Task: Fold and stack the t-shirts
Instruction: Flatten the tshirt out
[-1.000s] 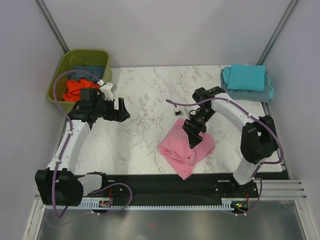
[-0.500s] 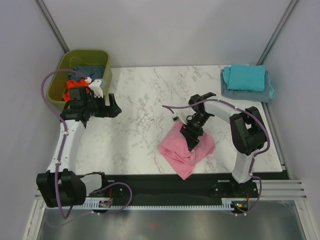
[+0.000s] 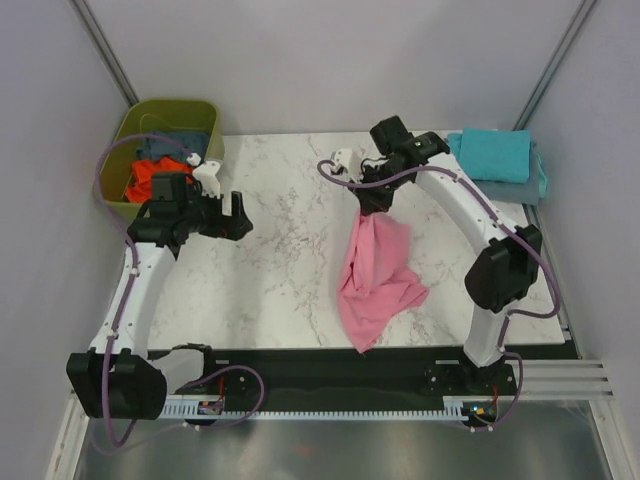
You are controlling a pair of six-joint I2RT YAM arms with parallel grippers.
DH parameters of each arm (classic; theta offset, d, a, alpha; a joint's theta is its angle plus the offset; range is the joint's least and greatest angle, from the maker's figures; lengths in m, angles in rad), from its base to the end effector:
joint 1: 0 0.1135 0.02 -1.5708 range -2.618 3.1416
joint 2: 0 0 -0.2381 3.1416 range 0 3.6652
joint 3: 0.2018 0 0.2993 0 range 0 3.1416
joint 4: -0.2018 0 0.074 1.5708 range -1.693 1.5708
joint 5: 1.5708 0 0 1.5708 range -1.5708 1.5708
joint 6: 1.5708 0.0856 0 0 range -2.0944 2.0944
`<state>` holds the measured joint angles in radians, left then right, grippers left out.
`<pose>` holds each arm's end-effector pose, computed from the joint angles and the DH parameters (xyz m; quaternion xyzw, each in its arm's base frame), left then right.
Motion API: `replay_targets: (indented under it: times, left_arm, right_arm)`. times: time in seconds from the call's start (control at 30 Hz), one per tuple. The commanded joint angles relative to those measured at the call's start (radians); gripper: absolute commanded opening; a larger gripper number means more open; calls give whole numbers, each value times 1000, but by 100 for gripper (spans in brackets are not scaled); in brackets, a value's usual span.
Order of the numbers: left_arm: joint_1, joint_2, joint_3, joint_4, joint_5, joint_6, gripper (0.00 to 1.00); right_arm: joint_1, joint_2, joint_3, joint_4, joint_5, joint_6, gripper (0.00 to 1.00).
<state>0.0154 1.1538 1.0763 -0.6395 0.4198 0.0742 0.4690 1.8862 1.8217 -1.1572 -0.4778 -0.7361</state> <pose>0.3358 -0.0297 0.2683 0.1124 0.8874 -0.1713 0.4131 0.3762 0.2347 0.2399 -0.5761 0.7650 0.2085 0.1983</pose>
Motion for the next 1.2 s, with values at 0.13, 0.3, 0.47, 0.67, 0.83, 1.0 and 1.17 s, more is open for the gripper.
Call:
replay_targets:
  times: [0.13, 0.3, 0.47, 0.67, 0.83, 1.0, 1.17]
  left_arm:
    - [-158, 20, 68, -54, -56, 164, 100]
    - [-160, 55, 128, -61, -19, 151, 99]
    - [-167, 50, 139, -61, -19, 151, 99]
    - [-160, 26, 126, -61, -19, 151, 99]
    - [-138, 47, 151, -61, -19, 151, 99]
    - [-115, 63, 165, -61, -19, 151, 99]
    - [-98, 60, 160, -61, -19, 151, 99]
  right_arm:
    - [-26, -65, 53, 434, 429, 178, 0]
    - [-30, -76, -84, 610, 567, 322, 94]
    - [-32, -261, -310, 608, 365, 299, 91]
    - [36, -440, -563, 435, 9, 99, 81]
    - [92, -372, -656, 454, -24, 25, 75]
    - [123, -274, -711, 518, 16, -43, 72]
    - [122, -185, -674, 539, 37, -62, 73]
